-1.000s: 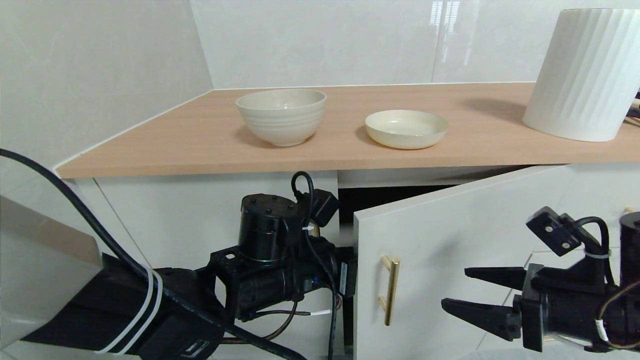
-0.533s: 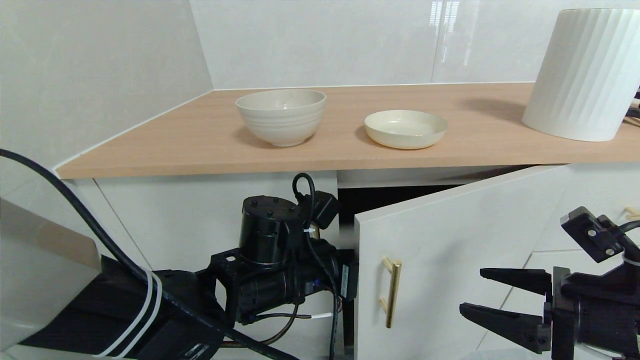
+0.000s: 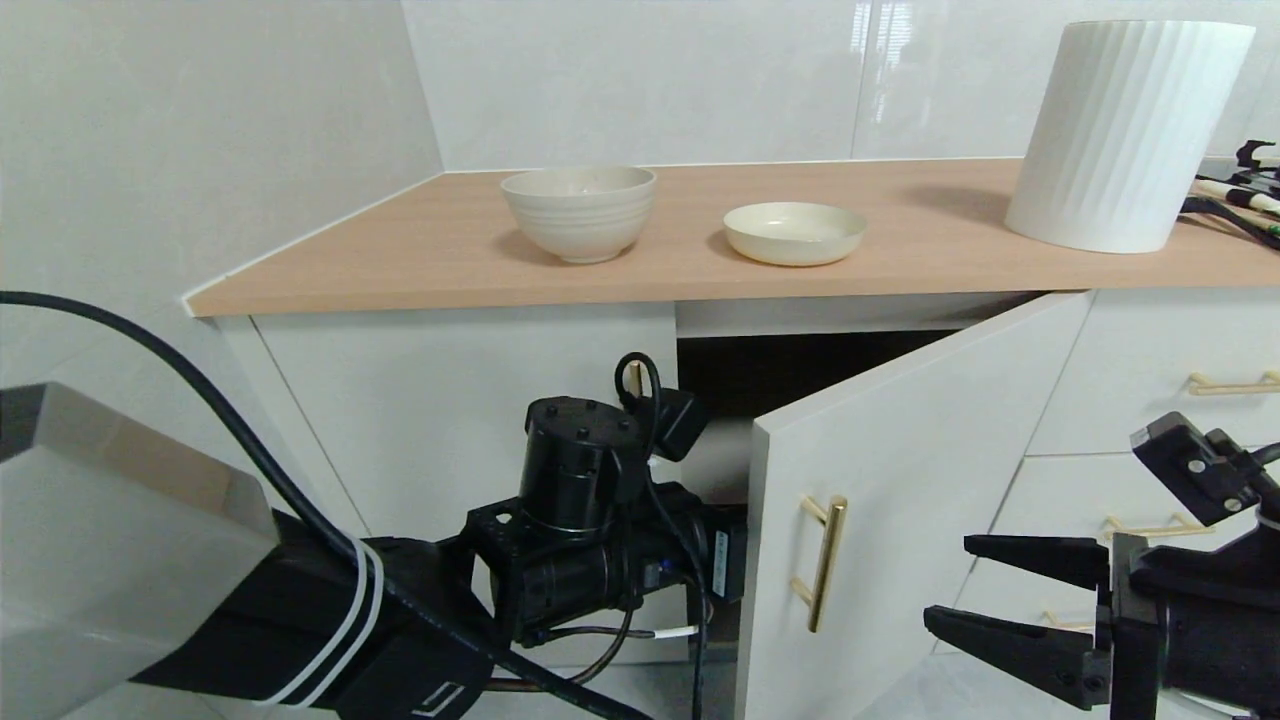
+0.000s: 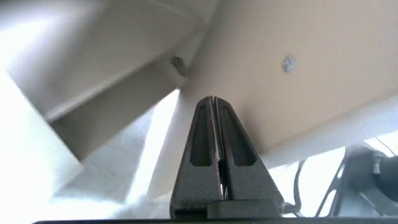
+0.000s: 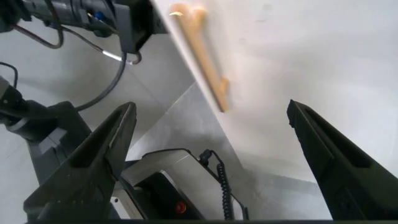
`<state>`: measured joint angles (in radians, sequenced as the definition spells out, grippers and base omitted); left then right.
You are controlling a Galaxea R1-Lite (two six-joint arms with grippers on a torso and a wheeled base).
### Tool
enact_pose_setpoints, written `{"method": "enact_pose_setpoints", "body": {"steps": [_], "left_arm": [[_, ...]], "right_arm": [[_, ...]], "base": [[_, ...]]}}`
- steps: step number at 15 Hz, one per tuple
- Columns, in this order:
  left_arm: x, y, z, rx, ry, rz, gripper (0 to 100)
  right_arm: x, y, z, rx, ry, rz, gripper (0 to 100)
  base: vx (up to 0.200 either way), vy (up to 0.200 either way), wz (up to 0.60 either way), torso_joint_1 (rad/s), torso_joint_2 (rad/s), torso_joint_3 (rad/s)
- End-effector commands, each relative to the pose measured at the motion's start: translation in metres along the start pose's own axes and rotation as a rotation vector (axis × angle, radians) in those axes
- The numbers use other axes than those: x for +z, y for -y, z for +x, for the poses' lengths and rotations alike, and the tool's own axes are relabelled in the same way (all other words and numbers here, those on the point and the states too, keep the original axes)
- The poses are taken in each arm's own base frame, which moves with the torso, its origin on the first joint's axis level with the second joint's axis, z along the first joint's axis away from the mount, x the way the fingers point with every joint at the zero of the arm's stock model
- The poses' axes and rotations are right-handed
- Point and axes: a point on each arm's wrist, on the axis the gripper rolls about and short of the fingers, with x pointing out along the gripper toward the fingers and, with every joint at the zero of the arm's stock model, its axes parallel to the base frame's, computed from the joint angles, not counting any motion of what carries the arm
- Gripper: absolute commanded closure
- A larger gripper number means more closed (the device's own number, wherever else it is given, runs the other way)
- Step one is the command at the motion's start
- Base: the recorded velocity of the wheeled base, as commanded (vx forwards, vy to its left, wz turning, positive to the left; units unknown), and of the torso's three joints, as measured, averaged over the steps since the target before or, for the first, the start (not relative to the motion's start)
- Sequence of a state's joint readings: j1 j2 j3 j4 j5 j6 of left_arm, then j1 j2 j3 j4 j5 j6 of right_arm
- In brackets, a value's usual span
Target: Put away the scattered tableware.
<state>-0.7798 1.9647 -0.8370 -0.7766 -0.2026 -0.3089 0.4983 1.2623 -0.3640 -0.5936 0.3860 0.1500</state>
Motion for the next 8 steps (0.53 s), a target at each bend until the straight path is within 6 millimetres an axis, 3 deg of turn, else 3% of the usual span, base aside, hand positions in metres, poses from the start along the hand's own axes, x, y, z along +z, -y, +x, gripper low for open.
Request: {"method": "enact_pose_setpoints", "body": {"steps": [1, 5, 8], "left_arm": [[0.003, -0.001, 0.009, -0.002, 0.007, 0.001, 100], [0.003, 0.004, 0.01, -0.012, 0.003, 0.005, 100], [-0.003, 0.01, 0.018, -0.022, -0.027, 0.008, 100]], "right_arm": [[0.002, -0.002, -0.004, 0.002, 0.017, -0.006, 0], [0.007, -0.006, -0.013, 0.008, 0.06, -0.024, 0], [0.007, -0.007, -0.014, 0.01, 0.067, -0.027, 0]], "base": [[0.0, 0.0, 0.0, 0.0, 0.0, 0.0], [0.0, 0.0, 0.0, 0.0, 0.0, 0.0], [-0.2, 0.0, 0.0, 0.01, 0.0, 0.001]]}}
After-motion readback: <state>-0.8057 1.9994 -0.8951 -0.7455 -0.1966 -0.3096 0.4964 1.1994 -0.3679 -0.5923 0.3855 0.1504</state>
